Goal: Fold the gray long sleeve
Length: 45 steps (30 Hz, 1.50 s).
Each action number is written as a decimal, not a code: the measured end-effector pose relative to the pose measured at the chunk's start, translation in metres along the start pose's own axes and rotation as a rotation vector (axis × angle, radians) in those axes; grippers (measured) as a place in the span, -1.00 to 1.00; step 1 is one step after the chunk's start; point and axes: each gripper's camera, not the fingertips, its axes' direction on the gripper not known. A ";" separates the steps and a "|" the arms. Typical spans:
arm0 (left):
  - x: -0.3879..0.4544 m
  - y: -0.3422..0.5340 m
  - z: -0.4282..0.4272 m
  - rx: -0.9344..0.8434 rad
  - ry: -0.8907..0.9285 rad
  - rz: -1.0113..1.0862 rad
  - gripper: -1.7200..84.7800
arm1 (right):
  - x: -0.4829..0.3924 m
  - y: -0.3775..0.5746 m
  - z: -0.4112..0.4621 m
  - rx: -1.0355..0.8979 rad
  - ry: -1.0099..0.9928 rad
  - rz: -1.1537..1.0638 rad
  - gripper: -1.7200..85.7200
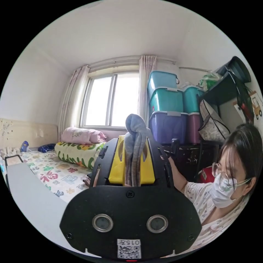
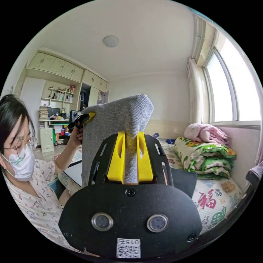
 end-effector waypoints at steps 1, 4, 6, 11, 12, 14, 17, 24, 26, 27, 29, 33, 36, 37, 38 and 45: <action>-0.027 -0.010 0.035 -0.005 0.020 -0.038 -0.78 | 0.023 -0.003 0.006 -0.012 0.046 0.019 -0.81; -0.103 -0.024 0.126 -0.045 0.029 -0.139 -0.78 | 0.085 -0.004 0.043 -0.069 0.163 0.063 -0.81; -0.157 -0.021 0.182 -0.083 -0.014 -0.205 -0.77 | 0.128 0.004 0.089 -0.154 0.244 0.068 -0.80; -0.290 0.032 0.293 -0.345 -0.516 -0.335 -0.67 | 0.251 0.065 0.233 -0.487 0.575 0.222 -0.89; -0.296 0.037 0.294 -0.339 -0.504 -0.335 -0.67 | 0.253 0.070 0.239 -0.484 0.581 0.200 -0.90; -0.307 0.050 0.309 -0.365 -0.422 -0.286 -0.66 | 0.252 0.079 0.265 -0.457 0.522 0.088 -0.94; -0.307 0.052 0.341 -0.428 -0.416 -0.214 -0.66 | 0.250 0.072 0.311 -0.462 0.543 0.029 -0.96; -0.348 0.059 0.385 -0.581 -0.618 -0.054 -0.70 | 0.217 0.153 0.458 -0.833 0.747 -0.344 -0.97; -0.363 0.077 0.376 -0.513 -0.575 -0.074 -0.70 | 0.179 0.206 0.474 -0.701 1.000 -0.619 -0.98; -0.365 0.078 0.371 -0.490 -0.570 -0.095 -0.70 | 0.174 0.209 0.474 -0.678 1.018 -0.629 -0.98; -0.365 0.075 0.363 -0.458 -0.582 -0.089 -0.70 | 0.183 0.205 0.470 -0.667 0.979 -0.536 -0.98; -0.365 0.056 0.353 -0.485 -0.585 -0.100 -0.70 | 0.181 0.210 0.468 -0.657 0.979 -0.548 -0.98; -0.361 0.031 0.328 -0.524 -0.576 -0.160 -0.68 | 0.180 0.211 0.459 -0.643 0.983 -0.532 -0.98; -0.351 0.020 0.307 -0.505 -0.570 -0.171 -0.66 | 0.180 0.211 0.454 -0.635 0.982 -0.527 -0.98; -0.336 0.008 0.278 -0.460 -0.550 -0.168 -0.64 | 0.179 0.210 0.449 -0.632 0.975 -0.530 -0.98; -0.193 -0.057 0.049 -0.373 -0.490 0.021 -0.63 | 0.147 0.169 0.381 -0.673 1.015 -0.502 -0.98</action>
